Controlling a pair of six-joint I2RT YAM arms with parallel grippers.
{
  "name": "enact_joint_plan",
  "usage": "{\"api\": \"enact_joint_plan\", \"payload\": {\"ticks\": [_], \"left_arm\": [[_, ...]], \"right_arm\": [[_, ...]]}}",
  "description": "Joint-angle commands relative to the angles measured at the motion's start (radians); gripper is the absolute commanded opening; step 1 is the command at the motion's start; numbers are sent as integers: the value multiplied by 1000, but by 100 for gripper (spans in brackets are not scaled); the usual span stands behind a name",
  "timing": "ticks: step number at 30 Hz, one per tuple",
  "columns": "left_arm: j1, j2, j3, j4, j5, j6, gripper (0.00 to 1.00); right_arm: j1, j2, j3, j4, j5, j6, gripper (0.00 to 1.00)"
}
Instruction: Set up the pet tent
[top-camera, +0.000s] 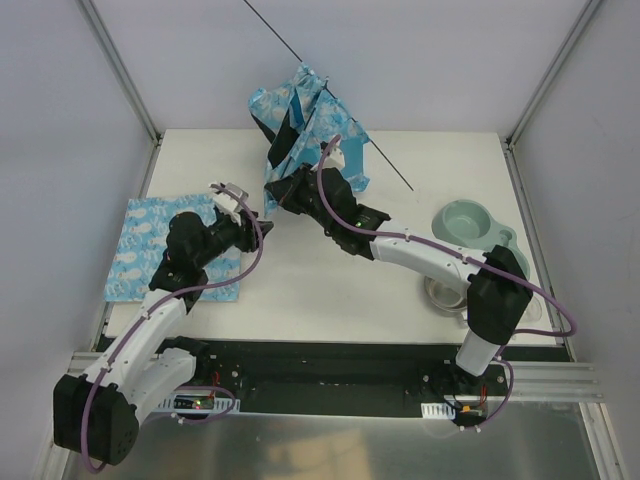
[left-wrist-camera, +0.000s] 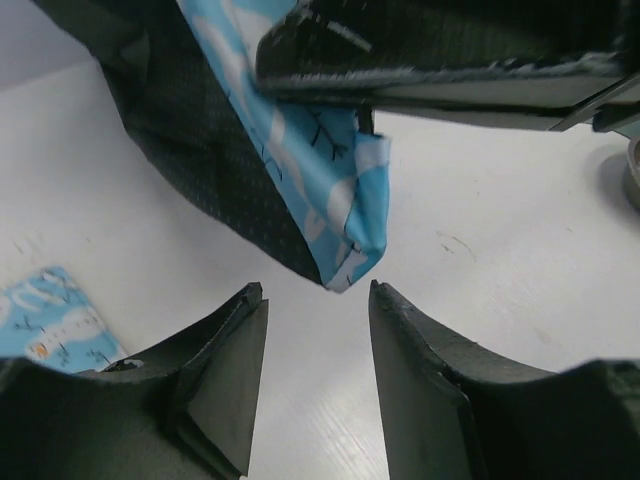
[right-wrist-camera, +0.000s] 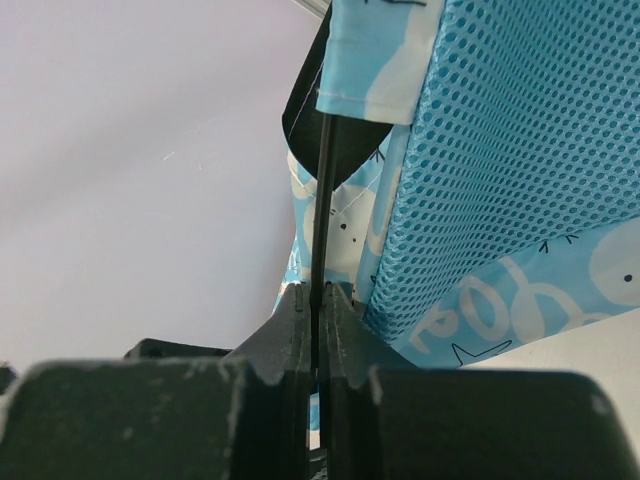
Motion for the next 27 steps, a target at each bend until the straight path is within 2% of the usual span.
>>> {"api": "enact_joint_plan", "payload": {"ticks": [1,5,14,17,20,21,27], "left_arm": [[0,3,-12,250,60,123,47],[-2,35,-9,264,83,121,46],[-2,76,-16,279,109,124,34],[-2,73,-21,279,101,137,23],[-2,73,-15,278,83,143,3],[-2,73,-10,272,81,143,0],[-2,35,11,203,81,155,0]], "right_arm": [[-17,-16,44,3,77,-15,0],[-18,-11,47,3,74,-17,0],[-20,-5,54,6,76,-5,0],[-20,-2,54,6,76,-1,0],[-20,1,53,5,76,2,0],[-20,2,51,6,77,2,0],[-20,16,51,9,111,-34,0]]}}
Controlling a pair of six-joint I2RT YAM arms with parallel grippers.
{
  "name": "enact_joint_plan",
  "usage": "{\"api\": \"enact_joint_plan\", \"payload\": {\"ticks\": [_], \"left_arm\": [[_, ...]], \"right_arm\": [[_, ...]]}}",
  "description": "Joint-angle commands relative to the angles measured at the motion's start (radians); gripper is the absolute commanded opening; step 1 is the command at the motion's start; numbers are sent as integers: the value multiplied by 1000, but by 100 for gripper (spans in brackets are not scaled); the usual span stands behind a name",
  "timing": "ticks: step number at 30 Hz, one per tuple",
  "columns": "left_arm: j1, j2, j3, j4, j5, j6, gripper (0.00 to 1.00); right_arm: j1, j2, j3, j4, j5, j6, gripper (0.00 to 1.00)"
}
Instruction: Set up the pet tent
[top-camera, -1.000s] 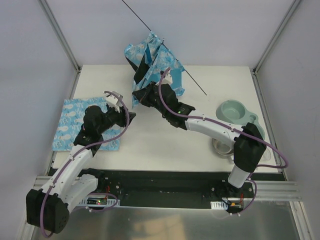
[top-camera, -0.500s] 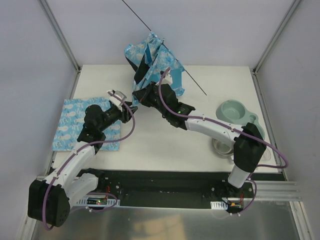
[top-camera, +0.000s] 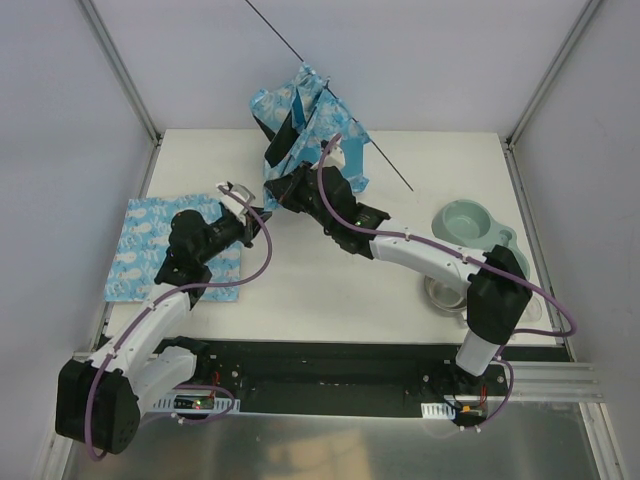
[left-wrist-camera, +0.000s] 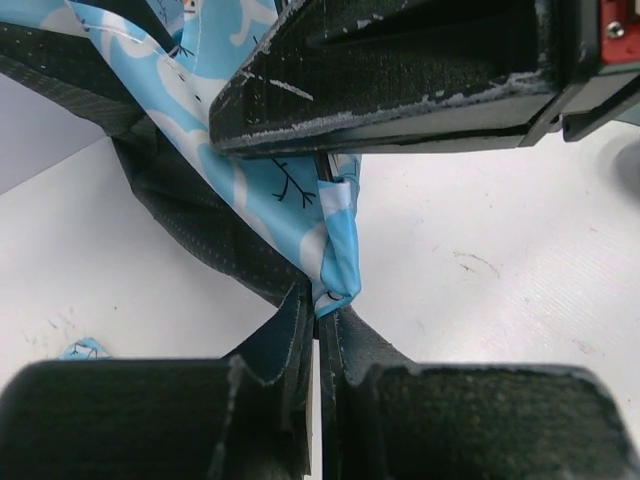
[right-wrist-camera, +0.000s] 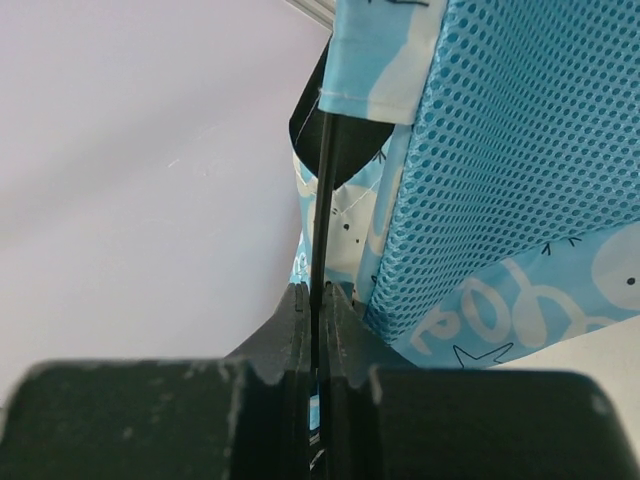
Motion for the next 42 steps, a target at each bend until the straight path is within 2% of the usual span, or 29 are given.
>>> {"api": "enact_joint_plan", "payload": {"ticks": [1,8,19,32,42], "left_arm": [[-1,-53,29,-24,10,27,0],[-1,-107,32,-89,32,15,0],[-3,-102,41,-163,76,18,0],[-3,-113,63,-183,101,13,0],[-3,-99,80,-190,96,-7,0]], "right_arm": [[-17,20,35,18,117,-57,0],[-7,51,37,36,161,-126,0],[0,14,-6,167,97,-94,0],[17,60,13,119,166,-195,0],[48,40,-22,159,26,-292,0]]}}
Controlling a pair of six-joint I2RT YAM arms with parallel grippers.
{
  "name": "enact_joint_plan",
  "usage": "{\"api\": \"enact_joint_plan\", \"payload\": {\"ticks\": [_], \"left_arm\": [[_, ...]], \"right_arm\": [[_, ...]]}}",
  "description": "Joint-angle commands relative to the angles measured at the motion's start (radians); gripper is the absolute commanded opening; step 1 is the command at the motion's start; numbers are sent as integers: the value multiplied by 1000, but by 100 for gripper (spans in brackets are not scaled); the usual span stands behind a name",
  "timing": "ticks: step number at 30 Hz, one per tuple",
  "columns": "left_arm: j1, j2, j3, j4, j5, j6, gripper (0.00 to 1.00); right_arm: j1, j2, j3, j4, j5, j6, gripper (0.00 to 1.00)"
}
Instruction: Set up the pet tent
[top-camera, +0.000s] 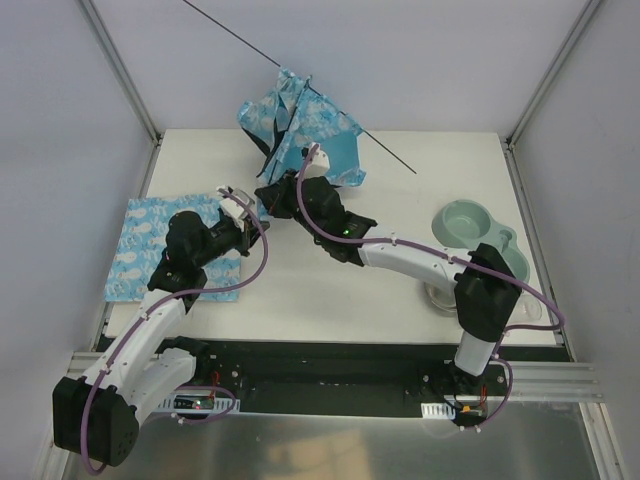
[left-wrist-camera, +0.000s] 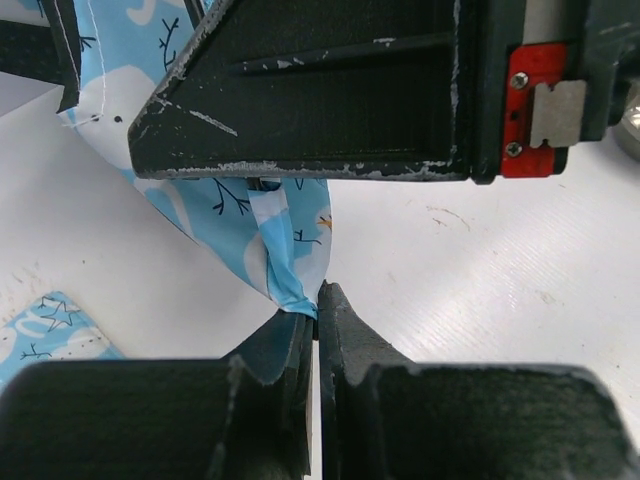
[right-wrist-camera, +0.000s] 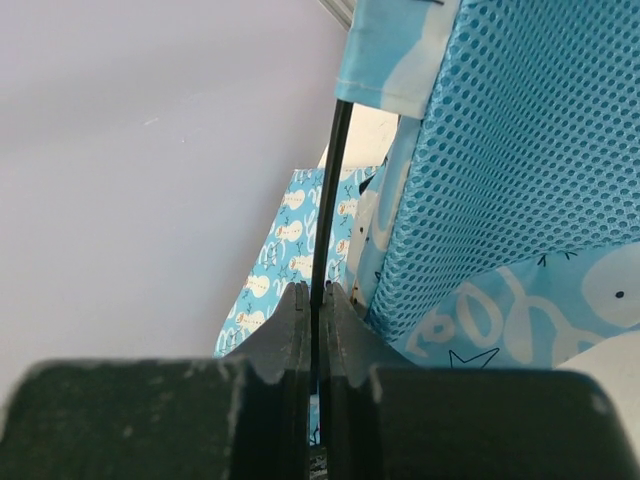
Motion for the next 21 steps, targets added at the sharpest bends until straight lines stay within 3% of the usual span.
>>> {"api": "enact_joint_plan", "payload": {"ticks": [1,2,7,9,15,16,20,21], "left_arm": [[-3,-18,57,26,67,-28,0],[-3,-18,58,28,67,-36,1],[-3,-68,43,18,46,-83,39],[-3,-118,29,-11,34,-85,49],[-2,-306,-12,-155,-50,-66,63],[-3,-333,-21,-162,-73,-71,78],[-2,-389,-31,-178,-149,-111,88],[-2,-386,-20,-184,-187,-118,99]], "right_arm": [[-3,-10,-18,52,-13,-105,0],[-5,-7,-19,50,-21,-110,0],[-5,-32,-70,26,-41,-169,0],[-5,-55,-117,21,-53,-199,0],[6,-113,-304,-8,-98,-295,0],[12,-118,-326,-20,-99,-318,0],[26,-131,-399,-51,-100,-355,1],[30,-133,-412,-52,-96,-355,4]]}}
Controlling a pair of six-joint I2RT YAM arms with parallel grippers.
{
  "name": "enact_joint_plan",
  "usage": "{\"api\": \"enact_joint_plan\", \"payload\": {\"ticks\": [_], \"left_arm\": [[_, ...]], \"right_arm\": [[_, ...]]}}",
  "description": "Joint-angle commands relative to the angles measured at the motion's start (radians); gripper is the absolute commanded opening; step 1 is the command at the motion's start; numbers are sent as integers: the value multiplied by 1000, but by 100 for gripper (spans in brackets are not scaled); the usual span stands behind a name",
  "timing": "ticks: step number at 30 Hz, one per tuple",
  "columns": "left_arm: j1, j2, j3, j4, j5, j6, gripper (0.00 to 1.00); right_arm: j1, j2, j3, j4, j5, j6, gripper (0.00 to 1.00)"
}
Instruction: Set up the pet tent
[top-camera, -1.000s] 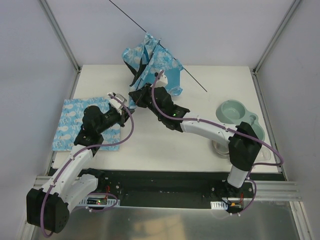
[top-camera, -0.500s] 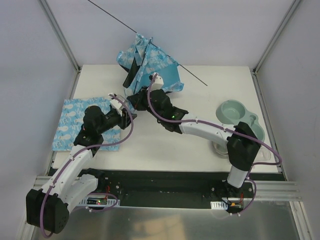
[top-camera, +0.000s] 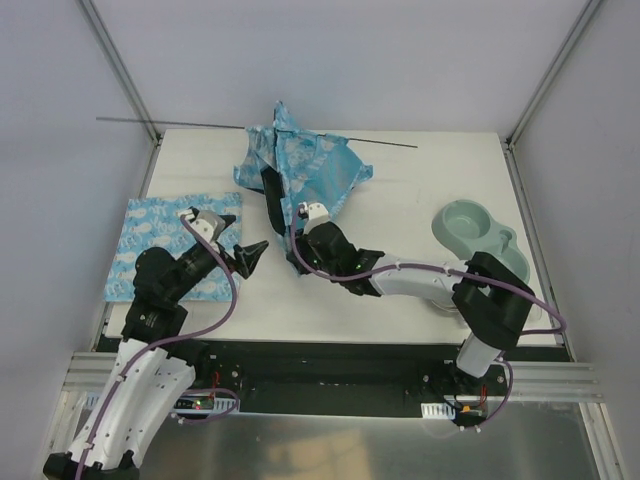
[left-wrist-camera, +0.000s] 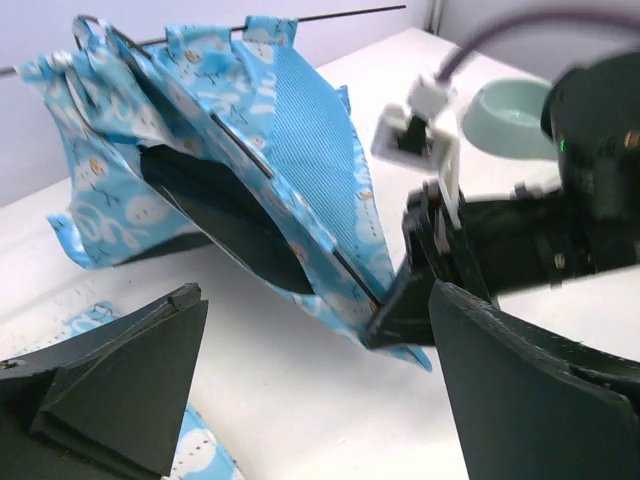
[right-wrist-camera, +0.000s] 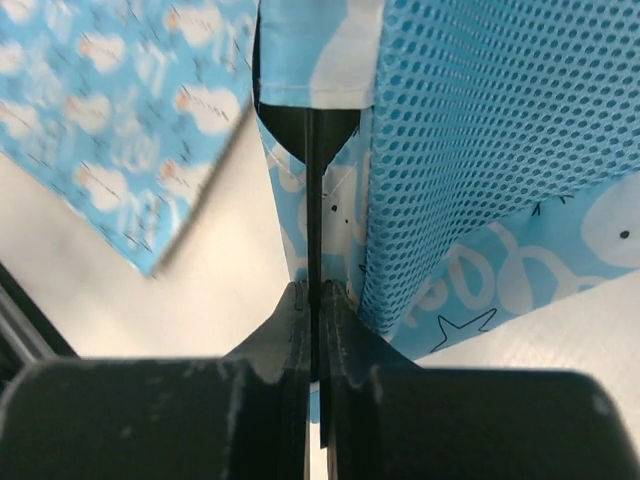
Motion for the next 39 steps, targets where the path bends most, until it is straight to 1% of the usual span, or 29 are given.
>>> {"api": "enact_joint_plan", "payload": {"ticks": [1,3,5,7,8,10,13,16,20,22,26,30,32,33,34,39], "left_arm": [[-1,-5,21,-32,-142,-94,99],[-3,34,71,-76,-216,-161,99],[-1,86,142,-128,-250,-197,99],[-1,140,199,-168,-256,-205,99],[0,172,223,-175,-264,-212,99],[0,217,265,-187,-270,-229,99],[-1,290,309,-199,-278,-264,99],[-1,363,348,-237,-325,-320,99],[-1,418,351,-271,-400,-410,99],[0,444,349,-280,-408,-453,99],[3,508,352,-282,-449,-540,94],[20,622,386,-261,-494,-570,83],[36,685,406,-222,-473,-579,75],[43,721,414,-202,-425,-585,72],[49,755,421,-181,-408,-593,68],[60,901,481,-107,-371,-581,58]], "right_arm": [[2,-57,-53,-14,26,-73,8],[7,-72,-76,-16,12,-61,20],[8,-88,-89,-33,3,-49,33],[10,-117,-105,-56,-10,-38,50],[10,-138,-110,-80,-13,-35,58],[10,-175,-119,-120,-10,-26,68],[11,-246,-148,-171,-2,-11,77],[10,-315,-168,-218,13,6,80],[-1,-413,-165,-295,23,31,80],[-19,-457,-150,-336,26,54,79],[-151,-508,-75,-408,-65,114,73],[-212,-537,-17,-439,-109,92,73],[-226,-543,0,-454,-112,83,72],[-229,-548,8,-461,-111,79,72],[-234,-550,13,-465,-112,79,72],[-245,-592,13,-487,-102,79,72]]}}
